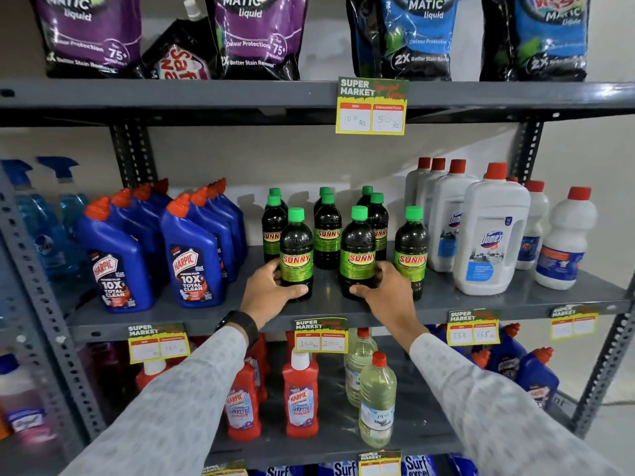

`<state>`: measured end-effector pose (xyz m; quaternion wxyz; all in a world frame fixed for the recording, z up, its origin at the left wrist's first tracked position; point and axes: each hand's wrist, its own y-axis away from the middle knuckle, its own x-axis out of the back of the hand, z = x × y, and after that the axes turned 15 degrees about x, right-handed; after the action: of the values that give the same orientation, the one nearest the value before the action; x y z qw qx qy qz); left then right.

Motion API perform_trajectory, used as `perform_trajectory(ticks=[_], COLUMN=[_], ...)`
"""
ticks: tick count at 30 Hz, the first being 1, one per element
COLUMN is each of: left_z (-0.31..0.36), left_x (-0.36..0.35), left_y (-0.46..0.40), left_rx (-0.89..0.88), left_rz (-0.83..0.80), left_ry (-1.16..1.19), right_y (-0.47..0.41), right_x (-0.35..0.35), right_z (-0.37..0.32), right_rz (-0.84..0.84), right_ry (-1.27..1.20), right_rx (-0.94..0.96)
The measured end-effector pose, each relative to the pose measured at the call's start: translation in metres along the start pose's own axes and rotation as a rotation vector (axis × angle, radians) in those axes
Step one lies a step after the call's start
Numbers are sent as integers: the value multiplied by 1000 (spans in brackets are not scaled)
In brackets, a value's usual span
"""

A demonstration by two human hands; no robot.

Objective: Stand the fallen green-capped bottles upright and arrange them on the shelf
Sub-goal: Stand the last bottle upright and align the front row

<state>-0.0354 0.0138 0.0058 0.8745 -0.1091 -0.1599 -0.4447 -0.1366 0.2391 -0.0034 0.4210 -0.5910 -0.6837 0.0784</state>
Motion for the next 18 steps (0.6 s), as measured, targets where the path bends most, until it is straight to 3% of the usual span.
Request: perform_trajectory(ticks=[18], left_z=[-17], left_x=[41], left_y=[6], left_rx=[-2], left_rz=[45], left_ry=[23], right_y=[5], right_x=[-21], right_z=[-22], right_rz=[-50], right_ry=[-44], right_rx=[60])
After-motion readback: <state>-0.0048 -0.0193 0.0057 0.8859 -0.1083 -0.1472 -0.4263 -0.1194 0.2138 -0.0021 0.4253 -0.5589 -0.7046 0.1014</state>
